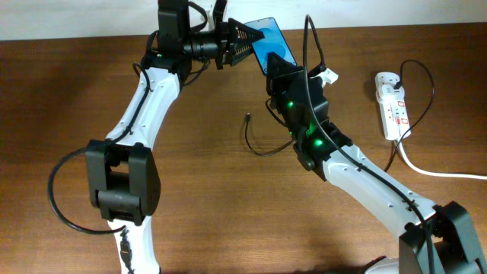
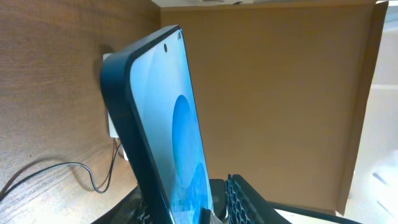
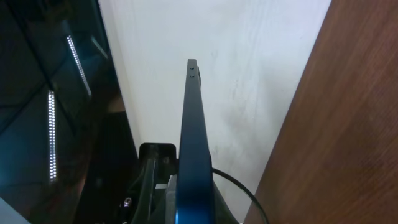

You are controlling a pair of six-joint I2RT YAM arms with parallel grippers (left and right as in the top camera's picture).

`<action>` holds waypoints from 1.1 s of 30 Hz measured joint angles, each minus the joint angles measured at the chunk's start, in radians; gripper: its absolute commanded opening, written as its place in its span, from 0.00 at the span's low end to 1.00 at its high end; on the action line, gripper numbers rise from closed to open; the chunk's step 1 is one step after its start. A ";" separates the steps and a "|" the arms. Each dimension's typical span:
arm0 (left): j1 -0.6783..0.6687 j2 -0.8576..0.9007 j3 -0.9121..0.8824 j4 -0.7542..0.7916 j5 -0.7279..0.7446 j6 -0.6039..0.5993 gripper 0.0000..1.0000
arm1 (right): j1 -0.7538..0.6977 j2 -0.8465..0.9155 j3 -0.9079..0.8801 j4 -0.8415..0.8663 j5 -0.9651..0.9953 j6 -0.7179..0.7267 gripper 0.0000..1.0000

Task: Plug charger to phone and switch on socket

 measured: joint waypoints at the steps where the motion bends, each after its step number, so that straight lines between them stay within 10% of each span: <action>1: -0.001 0.000 0.000 0.001 -0.001 0.000 0.38 | 0.001 0.002 0.000 0.008 -0.005 0.001 0.04; 16: -0.040 0.000 0.000 0.001 -0.017 -0.076 0.00 | 0.015 0.005 0.000 0.045 -0.047 0.069 0.07; 24: -0.042 0.000 0.000 0.000 -0.020 -0.037 0.00 | 0.016 0.005 -0.001 0.012 -0.072 0.024 0.46; 30: -0.020 0.001 0.000 -0.008 -0.012 0.048 0.00 | -0.013 0.005 0.006 -0.112 -0.102 -0.114 0.99; 33: 0.033 0.001 0.000 -0.073 0.013 0.120 0.00 | -0.066 0.005 0.006 -0.142 -0.194 -0.282 0.99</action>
